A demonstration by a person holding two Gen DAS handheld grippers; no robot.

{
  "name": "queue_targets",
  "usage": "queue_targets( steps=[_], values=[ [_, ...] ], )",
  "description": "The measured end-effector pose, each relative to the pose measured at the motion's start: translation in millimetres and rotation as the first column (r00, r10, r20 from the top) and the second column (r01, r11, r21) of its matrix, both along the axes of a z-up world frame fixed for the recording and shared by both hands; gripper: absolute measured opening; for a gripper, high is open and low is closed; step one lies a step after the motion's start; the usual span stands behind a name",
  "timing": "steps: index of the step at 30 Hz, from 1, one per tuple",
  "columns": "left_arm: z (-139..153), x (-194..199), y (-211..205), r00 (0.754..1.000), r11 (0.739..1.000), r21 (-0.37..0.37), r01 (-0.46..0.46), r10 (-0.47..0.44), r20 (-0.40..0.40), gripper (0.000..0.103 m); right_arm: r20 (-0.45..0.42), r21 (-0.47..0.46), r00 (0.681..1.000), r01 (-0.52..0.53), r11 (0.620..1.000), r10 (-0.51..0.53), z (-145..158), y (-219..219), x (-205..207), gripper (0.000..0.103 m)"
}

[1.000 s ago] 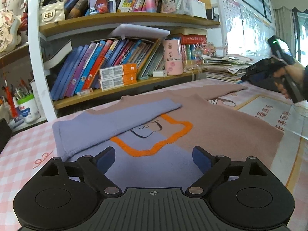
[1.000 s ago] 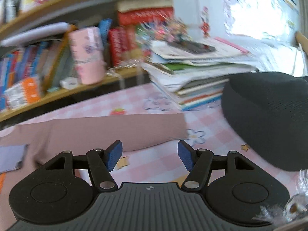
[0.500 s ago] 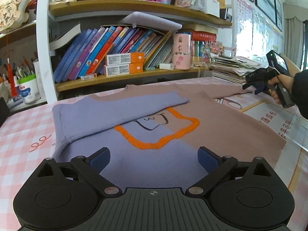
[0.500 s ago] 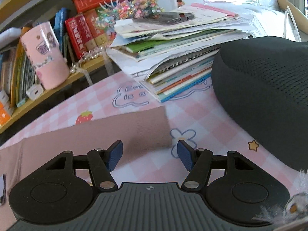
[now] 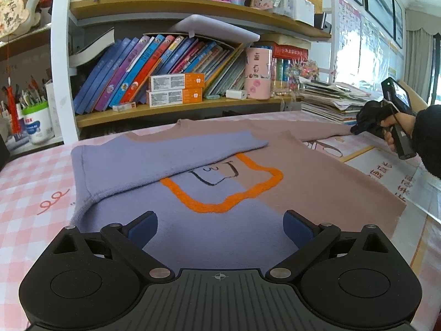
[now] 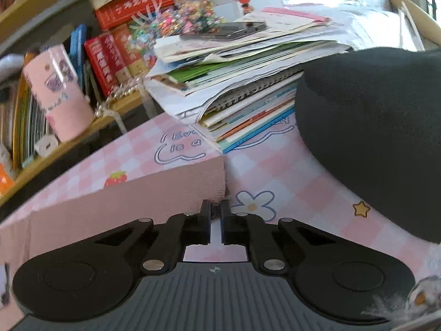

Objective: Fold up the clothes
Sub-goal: 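Move the right gripper to the pink sleeve cuff and grasp it, then lift the pink sleeve with the right gripper and fold it across the body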

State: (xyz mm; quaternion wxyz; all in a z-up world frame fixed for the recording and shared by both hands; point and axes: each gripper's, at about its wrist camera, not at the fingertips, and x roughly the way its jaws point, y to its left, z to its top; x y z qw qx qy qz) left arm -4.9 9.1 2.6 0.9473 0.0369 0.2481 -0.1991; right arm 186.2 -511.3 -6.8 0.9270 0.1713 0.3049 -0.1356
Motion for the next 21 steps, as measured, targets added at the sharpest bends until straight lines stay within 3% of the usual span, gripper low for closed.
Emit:
queue_targets(
  steps=[4,12,16,21],
  values=[
    [-0.2,1.7,2.0,1.000,1.000,-0.015,-0.001,0.001,-0.010,0.099,0.040,0.024,0.999,-0.013,1.000,0.012,8.5,4.6,-2.1,0.006],
    [0.0,1.2,3.3,1.000,1.000,-0.030,-0.007,0.007,-0.008,0.099,0.103,-0.002,0.981,-0.165,0.986,0.165,68.2,59.3,-0.4,0.006],
    [0.3,-0.5,3.4,1.000,0.999,-0.032,-0.004,0.005,0.003,0.099,0.155,-0.044,0.946,-0.280,0.959,0.283,104.4,104.1,-2.4,0.006],
    [1.7,-3.2,2.5,1.000,1.000,-0.031,0.006,-0.005,0.020,0.099,0.213,-0.099,0.872,-0.429,0.898,0.440,146.9,169.5,0.1,0.005]
  ],
)
